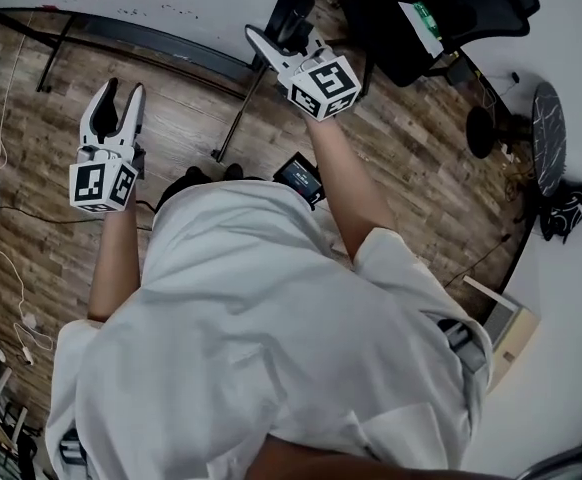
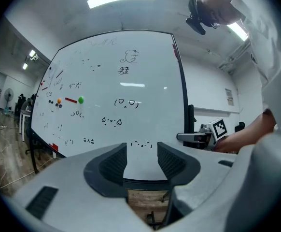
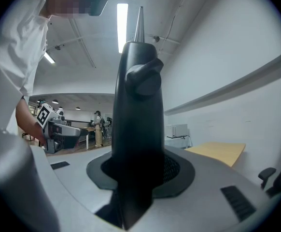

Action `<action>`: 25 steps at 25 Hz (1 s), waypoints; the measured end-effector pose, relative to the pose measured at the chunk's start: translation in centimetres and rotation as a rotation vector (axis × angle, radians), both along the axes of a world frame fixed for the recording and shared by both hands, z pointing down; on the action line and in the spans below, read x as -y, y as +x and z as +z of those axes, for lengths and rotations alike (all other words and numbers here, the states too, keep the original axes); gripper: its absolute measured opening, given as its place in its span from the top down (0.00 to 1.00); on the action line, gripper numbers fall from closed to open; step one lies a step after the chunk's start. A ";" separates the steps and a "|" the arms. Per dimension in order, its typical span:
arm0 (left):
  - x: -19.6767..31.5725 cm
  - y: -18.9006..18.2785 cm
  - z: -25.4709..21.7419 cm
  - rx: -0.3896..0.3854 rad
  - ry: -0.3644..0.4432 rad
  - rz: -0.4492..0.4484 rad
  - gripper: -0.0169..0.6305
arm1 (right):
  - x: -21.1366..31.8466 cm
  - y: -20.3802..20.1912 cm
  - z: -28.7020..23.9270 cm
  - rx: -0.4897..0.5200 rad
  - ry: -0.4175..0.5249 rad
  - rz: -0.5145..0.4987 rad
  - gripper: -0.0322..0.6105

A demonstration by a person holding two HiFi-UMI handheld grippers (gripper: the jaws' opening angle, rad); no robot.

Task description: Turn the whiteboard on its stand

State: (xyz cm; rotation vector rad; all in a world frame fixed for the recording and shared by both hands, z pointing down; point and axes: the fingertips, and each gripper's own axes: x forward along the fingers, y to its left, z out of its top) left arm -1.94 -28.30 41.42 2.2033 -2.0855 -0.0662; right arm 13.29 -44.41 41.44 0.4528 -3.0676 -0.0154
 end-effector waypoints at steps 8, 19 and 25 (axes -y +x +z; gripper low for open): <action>1.5 2.2 0.4 -0.023 -0.007 0.164 0.66 | 0.1 2.3 0.3 0.009 0.004 0.022 0.74; 0.8 3.6 1.2 -0.043 -0.030 0.332 0.67 | 0.0 3.5 0.2 0.024 0.019 0.056 0.73; 0.0 4.0 1.7 -0.051 -0.042 0.399 0.67 | -0.2 3.5 0.2 0.025 0.014 0.070 0.72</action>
